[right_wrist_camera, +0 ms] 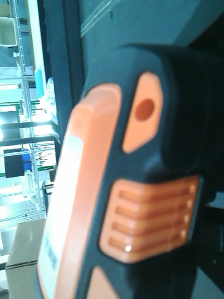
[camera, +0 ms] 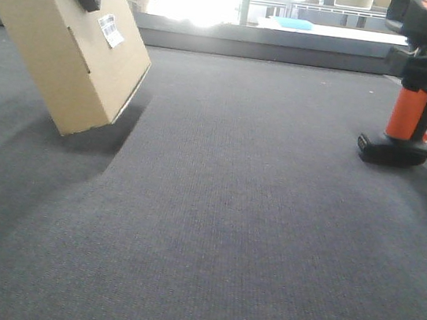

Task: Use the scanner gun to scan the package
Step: 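Lower the scanner gun back onto the table and release it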

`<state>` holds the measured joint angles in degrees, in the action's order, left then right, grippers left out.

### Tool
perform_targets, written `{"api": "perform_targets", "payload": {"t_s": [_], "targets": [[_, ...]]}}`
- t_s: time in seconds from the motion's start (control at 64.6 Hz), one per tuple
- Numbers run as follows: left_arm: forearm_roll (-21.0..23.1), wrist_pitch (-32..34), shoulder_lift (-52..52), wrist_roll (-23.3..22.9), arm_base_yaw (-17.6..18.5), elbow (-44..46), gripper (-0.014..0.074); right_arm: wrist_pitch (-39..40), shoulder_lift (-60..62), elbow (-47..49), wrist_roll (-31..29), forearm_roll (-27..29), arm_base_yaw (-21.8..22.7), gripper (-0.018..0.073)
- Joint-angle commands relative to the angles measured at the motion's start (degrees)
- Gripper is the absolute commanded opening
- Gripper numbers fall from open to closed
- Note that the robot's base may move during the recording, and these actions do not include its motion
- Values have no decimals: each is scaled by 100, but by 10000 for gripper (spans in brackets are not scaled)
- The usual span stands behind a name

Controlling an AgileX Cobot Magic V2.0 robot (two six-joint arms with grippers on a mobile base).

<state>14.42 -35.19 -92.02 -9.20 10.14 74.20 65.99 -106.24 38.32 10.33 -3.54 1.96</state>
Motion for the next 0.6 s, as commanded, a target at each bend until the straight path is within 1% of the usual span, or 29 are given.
{"api": "perform_targets", "payload": {"t_s": [0.0,0.387,0.464,0.588], "targets": [[55,76,76,-43,22,22,160,397,-38,30,11,25,24,238],[55,76,76,-43,22,22,160,318,-40,30,11,-23,24,241],[55,76,76,-43,22,22,160,290,-40,30,11,-47,24,291],[55,76,76,-43,22,22,160,204,-40,30,11,-99,24,431]]}}
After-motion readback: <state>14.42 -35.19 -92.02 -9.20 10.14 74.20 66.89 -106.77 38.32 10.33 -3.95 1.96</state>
